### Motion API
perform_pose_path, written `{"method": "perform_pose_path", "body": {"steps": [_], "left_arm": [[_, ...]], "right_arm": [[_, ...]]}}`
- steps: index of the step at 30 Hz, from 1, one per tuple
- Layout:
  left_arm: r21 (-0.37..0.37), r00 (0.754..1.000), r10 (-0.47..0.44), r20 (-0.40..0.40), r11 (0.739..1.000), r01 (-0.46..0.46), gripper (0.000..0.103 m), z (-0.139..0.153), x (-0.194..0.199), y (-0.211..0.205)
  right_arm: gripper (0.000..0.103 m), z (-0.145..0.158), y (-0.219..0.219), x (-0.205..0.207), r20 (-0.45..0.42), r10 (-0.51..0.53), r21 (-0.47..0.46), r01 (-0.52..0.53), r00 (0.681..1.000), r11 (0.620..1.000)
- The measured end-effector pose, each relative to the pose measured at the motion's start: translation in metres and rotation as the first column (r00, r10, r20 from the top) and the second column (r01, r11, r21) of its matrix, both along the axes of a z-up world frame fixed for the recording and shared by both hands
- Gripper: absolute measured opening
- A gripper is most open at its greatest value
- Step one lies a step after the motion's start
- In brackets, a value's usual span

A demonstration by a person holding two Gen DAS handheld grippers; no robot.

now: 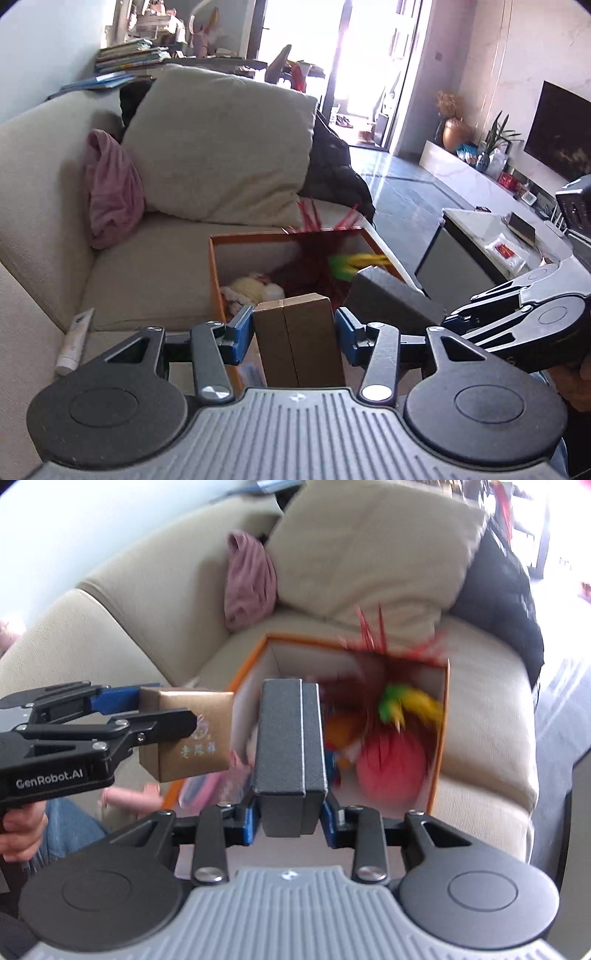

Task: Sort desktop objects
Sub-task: 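Carry the black box and brown box with both tools over the orange-rimmed box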

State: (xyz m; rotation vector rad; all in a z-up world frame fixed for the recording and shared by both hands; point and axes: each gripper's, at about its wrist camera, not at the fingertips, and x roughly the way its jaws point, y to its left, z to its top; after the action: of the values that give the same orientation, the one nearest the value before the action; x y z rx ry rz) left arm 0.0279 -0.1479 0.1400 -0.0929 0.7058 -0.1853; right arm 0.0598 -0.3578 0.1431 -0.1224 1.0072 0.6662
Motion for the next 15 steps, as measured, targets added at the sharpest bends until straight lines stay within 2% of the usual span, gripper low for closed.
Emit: {"method": "perform_pose_path", "body": {"steps": [8, 15], "left_arm": [[-0.038, 0.999, 0.014, -0.038, 0.999, -0.015, 0.055, -0.02, 0.021, 0.009], [-0.045, 0.998, 0.033, -0.049, 0.998, -0.035, 0.055, -0.024, 0.023, 0.016]], "right_arm": [[0.036, -0.02, -0.014, 0.004, -0.081, -0.052, -0.025, 0.05, 0.995, 0.998], [0.036, -0.039, 0.0, 0.015, -0.165, -0.009, -0.075, -0.004, 0.986, 0.997]]}}
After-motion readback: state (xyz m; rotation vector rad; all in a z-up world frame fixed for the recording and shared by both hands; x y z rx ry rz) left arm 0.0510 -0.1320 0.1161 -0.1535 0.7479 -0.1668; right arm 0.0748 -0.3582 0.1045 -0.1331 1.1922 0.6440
